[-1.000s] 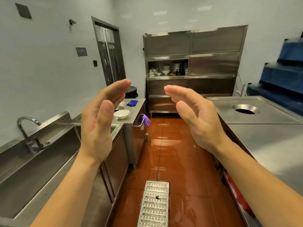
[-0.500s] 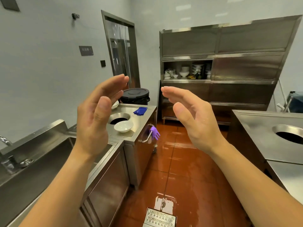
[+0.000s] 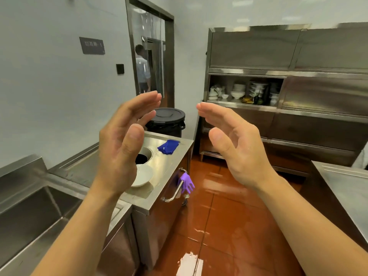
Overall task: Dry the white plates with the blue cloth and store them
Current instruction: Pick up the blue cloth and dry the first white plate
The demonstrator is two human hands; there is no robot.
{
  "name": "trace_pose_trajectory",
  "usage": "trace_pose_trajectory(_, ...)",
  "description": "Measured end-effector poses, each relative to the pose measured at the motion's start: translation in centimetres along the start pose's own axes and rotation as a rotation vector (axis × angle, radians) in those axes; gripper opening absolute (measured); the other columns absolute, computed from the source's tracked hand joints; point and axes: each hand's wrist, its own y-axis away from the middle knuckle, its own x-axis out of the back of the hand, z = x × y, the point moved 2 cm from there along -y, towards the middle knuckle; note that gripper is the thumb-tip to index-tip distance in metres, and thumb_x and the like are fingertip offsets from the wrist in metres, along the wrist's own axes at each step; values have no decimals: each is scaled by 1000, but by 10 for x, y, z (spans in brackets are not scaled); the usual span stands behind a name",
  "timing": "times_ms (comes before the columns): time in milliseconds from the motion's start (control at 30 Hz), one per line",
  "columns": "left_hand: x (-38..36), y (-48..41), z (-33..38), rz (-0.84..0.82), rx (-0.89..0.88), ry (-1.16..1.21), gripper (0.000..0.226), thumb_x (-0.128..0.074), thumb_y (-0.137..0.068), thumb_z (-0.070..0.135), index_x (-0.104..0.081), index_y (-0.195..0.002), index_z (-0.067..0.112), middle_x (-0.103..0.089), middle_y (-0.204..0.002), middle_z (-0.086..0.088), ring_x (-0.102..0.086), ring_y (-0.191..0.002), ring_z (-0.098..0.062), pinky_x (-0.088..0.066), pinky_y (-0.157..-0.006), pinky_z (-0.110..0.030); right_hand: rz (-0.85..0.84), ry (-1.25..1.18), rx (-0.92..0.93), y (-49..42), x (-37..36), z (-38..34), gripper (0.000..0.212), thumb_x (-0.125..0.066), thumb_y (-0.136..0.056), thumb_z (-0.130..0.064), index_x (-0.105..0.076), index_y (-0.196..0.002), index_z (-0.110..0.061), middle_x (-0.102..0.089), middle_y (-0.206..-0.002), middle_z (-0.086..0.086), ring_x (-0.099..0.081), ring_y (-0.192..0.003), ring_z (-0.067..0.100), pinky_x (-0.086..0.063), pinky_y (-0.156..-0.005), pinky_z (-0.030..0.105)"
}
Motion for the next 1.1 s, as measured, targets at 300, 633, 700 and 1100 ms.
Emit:
trace_pose_trajectory(300, -46, -98, -172, -18, 6, -98, 60, -44, -94, 78, -59, -138, 39, -66, -140, 20, -59, -139, -23, -49, -113, -38, 5, -55, -1, -107, 17, 172, 86, -41, -87, -79, -54, -145, -16, -62, -145, 0, -56, -136, 11, -49, -112, 40)
trace_pose_trajectory(633, -109, -188, -339, 90, 44, -222, 56, -47, -95, 76, -63, -136, 42, -67, -141, 11, -59, -139, -28, -47, -114, -47, -124, -259, 71, -233, 41, 374, 81, -45, -91, -71, -53, -145, -10, -62, -144, 3, -56, -137, 15, -49, -111, 42)
trace_pose_trajectory(700, -111, -202, -370, 134, 72, -234, 56, -49, -95, 76, -64, -136, 40, -67, -140, 7, -58, -139, -30, -46, -114, -48, -161, -296, 72, -261, 39, 406, 82, -45, -92, -71, -53, -144, -9, -62, -144, 5, -57, -136, 15, -49, -111, 42)
trace_pose_trajectory(1100, -67, -237, -553, 296, 167, -329, 57, -51, -98, 70, -63, -138, 31, -68, -140, 6, -58, -140, -28, -43, -116, -42, -352, -473, 120, -379, -64, 579, 83, -47, -95, -67, -54, -142, 0, -63, -142, 10, -59, -134, 20, -50, -109, 47)
